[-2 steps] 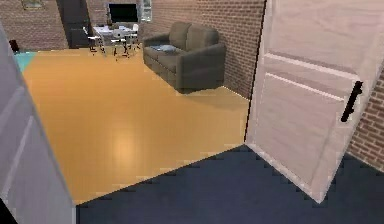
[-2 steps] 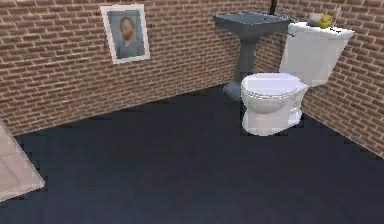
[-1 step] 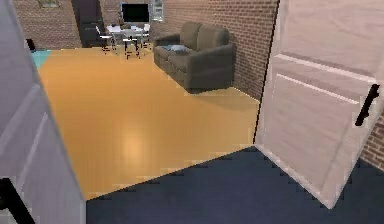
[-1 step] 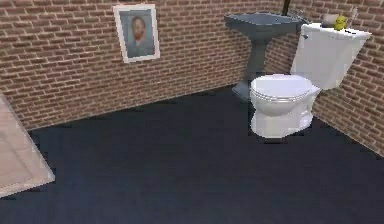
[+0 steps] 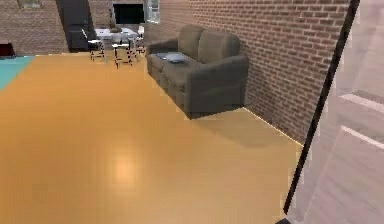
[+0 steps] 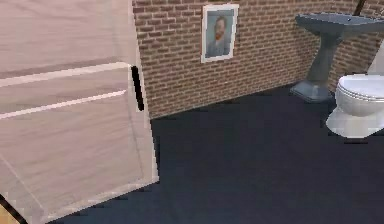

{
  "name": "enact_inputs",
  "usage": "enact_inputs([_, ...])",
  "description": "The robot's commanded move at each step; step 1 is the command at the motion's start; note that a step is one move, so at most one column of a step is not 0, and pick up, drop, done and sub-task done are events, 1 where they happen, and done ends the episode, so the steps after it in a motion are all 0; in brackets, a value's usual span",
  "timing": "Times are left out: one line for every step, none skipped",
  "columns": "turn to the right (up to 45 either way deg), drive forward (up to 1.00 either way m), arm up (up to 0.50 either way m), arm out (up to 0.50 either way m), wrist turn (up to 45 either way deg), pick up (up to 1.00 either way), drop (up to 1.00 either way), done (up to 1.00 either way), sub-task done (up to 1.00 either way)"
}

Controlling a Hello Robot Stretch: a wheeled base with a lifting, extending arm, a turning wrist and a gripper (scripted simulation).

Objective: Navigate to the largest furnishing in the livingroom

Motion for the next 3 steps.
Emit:
enact_inputs([-24.0, 0.00, 0.00, 0.00, 0.0, 0.00, 0.00, 0.00, 0.00])
enact_inputs([0.0, 1.00, 0.00, 0.00, 0.0, 0.00, 0.00, 0.00, 0.00])
enact_inputs([0.0, 1.00, 0.00, 0.00, 0.0, 0.00, 0.00, 0.00, 0.00])
